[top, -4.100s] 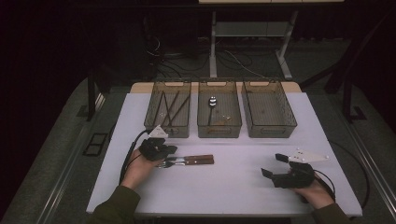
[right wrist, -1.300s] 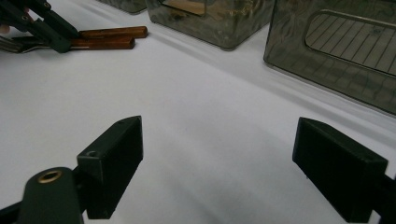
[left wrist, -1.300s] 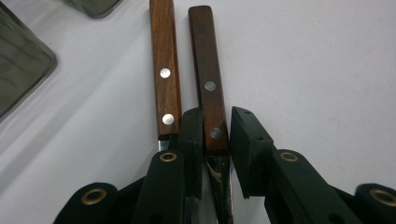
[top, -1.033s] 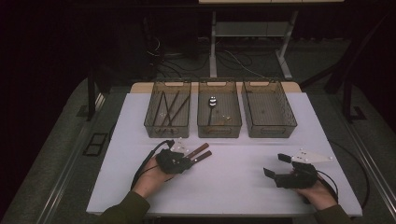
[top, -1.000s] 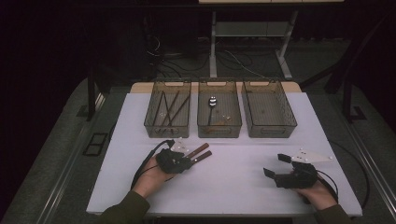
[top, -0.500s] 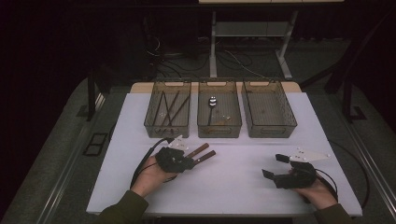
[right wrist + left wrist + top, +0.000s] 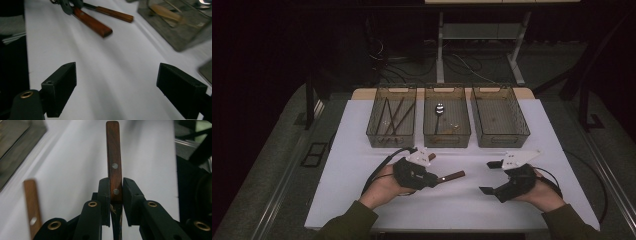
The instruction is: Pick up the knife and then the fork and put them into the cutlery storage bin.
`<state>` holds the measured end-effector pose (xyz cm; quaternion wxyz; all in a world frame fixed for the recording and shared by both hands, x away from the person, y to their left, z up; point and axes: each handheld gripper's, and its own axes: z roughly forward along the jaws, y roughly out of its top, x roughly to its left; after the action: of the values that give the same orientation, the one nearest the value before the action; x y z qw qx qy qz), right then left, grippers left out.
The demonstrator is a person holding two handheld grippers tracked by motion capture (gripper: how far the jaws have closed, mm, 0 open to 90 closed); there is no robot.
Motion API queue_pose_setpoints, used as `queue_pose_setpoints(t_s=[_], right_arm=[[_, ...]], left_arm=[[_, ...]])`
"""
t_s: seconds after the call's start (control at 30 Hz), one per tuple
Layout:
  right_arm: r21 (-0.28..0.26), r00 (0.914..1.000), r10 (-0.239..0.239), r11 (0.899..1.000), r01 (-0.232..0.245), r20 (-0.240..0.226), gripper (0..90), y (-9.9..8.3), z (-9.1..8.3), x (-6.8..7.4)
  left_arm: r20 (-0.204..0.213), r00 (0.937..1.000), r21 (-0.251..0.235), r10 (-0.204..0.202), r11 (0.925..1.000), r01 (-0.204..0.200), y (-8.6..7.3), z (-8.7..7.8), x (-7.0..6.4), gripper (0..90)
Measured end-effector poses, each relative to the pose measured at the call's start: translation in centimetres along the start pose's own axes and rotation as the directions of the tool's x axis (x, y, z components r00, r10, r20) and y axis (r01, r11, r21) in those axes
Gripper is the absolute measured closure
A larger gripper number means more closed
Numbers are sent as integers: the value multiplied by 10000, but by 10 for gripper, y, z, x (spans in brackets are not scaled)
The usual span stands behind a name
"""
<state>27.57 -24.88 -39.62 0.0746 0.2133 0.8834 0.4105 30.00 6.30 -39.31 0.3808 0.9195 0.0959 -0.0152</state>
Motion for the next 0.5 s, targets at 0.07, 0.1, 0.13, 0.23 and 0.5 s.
queue_pose_setpoints(t_s=[0.07, 0.1, 0.13, 0.23, 0.5], right_arm=[[300, 9983, -257, 9992, 273, -523, 155, 8, 6, 0], [390, 9964, -452, 9981, 481, -719, 155, 11, 10, 0], [442, 9947, -555, 9973, 595, -867, 161, 14, 13, -1], [553, 9880, -810, 9945, 889, -1316, 167, 21, 23, -2], [1097, 9540, -1824, 9709, 2130, -2381, 361, 34, 41, 3]], left_arm=[[318, 9991, -4, 268, 9996, -268, 5, 4, -1, 775], [410, 9985, 20, 355, 9994, -356, 8, 7, -1, 775], [479, 9976, 127, 501, 9986, -508, 11, 10, -2, 775], [770, 9933, 352, 860, 9954, -889, 17, 17, -2, 775], [1106, 9805, 509, 1627, 9843, -1691, 35, 27, -5, 775]])
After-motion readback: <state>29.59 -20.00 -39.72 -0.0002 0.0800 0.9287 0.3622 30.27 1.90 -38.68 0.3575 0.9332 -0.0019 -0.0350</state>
